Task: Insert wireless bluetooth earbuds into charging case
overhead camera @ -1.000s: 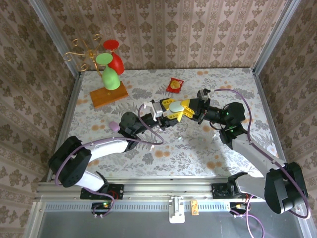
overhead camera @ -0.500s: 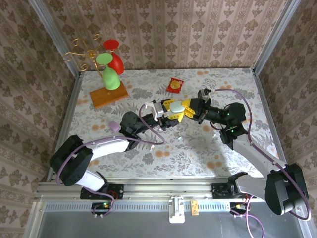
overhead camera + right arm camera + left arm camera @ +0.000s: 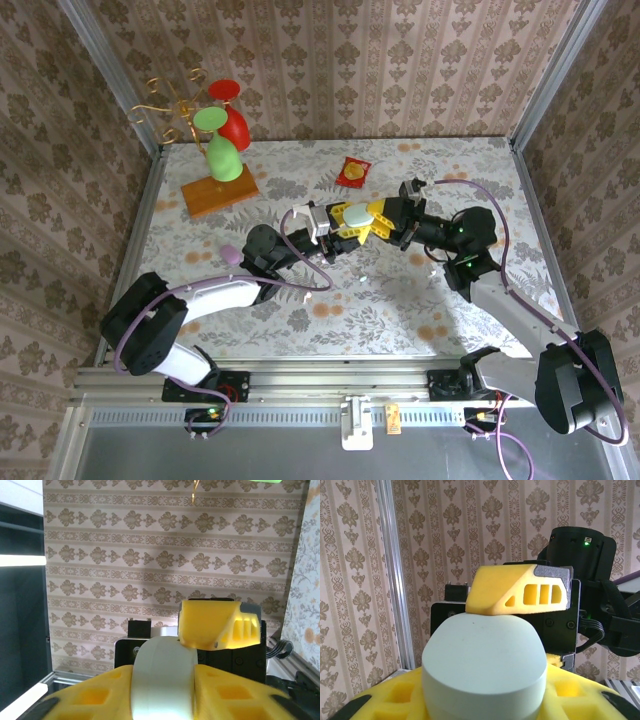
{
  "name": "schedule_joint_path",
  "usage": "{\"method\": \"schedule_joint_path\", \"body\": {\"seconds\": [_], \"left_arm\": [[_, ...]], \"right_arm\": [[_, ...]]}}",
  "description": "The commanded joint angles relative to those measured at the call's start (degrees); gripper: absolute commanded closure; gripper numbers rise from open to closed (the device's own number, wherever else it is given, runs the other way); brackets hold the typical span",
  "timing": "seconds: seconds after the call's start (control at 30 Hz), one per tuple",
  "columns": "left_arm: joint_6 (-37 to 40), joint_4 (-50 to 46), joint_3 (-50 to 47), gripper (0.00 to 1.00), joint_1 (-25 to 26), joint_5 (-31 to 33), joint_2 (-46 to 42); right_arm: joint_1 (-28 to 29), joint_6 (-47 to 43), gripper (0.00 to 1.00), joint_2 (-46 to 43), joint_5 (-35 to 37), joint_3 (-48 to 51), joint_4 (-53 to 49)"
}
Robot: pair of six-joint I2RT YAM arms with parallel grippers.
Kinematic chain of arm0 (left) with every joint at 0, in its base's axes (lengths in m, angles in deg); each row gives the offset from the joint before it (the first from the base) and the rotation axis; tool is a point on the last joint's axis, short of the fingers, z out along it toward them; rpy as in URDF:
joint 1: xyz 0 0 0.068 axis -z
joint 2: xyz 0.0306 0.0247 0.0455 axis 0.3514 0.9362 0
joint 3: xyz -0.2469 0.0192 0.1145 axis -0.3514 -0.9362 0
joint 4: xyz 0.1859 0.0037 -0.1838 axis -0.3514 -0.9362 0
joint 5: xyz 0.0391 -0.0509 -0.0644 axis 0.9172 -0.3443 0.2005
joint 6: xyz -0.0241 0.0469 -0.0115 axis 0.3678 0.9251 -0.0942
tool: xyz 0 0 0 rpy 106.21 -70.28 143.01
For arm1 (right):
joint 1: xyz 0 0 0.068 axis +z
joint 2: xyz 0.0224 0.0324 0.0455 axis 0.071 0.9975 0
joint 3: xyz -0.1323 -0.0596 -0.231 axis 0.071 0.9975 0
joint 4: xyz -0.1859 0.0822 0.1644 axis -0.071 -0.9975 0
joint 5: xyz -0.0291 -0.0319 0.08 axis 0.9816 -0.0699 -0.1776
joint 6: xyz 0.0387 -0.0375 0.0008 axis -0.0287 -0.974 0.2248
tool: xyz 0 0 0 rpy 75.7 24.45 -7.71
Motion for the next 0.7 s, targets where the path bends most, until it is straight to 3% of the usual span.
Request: {"method": "schedule_joint_path", "body": {"seconds": [0.0,0.13,0.3,0.37,0.67], "left_arm": [[-0.99,1.92,1.02,0.76,-0.69,-0.97,-0.29],[-1.88,1.41,-1.53,0.76,-2.27,-0.05,-1.32],[-2.78,-5.74,-5.36,0.76,-4.73,0.18,-5.49],[-1.17,-9.74,-6.32,0.76,-5.36,-1.89,-7.27],[3.61,-28.22,-7.49,0.76,-6.54,-10.74,-14.81]], "right_arm": [[0.28,-4.94,0.49,-2.49,2.0,-1.76,-3.79],[-0.18,-19.11,0.3,-7.11,5.01,-4.36,-20.21],[0.97,-53.52,0.13,-14.0,17.21,-11.81,-53.86],[1.09,-62.41,0.11,-14.11,18.94,-13.19,-58.34],[8.36,-99.83,0.04,-10.99,17.85,-13.59,-59.73]]}}
